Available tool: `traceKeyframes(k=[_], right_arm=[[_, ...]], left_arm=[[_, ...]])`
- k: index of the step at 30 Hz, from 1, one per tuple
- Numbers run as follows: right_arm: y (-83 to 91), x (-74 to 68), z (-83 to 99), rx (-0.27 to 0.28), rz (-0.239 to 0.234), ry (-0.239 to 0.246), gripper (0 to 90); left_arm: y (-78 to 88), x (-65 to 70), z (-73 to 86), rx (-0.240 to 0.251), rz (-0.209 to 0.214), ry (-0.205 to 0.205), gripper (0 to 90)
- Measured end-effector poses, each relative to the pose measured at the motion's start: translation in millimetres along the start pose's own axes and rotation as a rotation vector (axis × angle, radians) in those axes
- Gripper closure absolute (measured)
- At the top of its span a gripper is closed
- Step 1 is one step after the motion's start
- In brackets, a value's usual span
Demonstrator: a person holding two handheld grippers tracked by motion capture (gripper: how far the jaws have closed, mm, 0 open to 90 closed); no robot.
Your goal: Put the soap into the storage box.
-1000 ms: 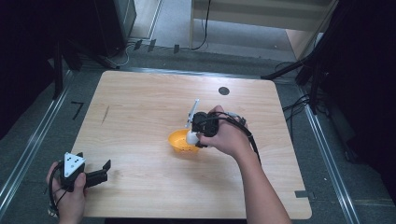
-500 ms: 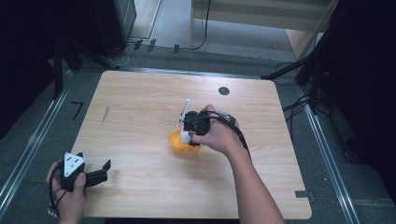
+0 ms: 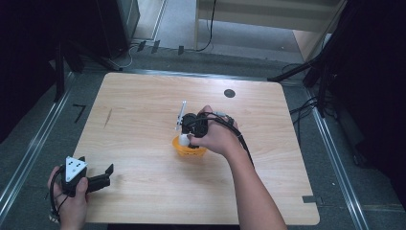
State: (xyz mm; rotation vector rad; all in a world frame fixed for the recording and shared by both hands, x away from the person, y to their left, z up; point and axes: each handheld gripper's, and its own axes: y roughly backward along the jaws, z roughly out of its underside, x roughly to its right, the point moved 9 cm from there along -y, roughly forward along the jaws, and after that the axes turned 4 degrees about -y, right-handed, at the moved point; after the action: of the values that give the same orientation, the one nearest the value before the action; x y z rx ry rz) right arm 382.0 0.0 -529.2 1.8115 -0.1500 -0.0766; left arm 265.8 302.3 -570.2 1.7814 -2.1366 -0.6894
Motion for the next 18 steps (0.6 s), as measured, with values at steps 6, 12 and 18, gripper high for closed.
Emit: traceKeyframes(k=[6,12,18], right_arm=[[-6.1,3.4,-1.3,-0.003,-0.009,-0.002,50.7],[-12.2,2.9,-0.5,-0.025,-0.015,0.002,50.7],[-13.9,0.2,-0.2,-0.008,-0.039,-0.023,48.0]], left_arm=[[0.3,-0.9,0.1,-0.001,0.004,0.01,0.1],[0.4,-0.5,0.1,0.0,0.006,0.009,0.1],[0.1,-0.7,0.2,-0.003,0.004,0.007,0.0]])
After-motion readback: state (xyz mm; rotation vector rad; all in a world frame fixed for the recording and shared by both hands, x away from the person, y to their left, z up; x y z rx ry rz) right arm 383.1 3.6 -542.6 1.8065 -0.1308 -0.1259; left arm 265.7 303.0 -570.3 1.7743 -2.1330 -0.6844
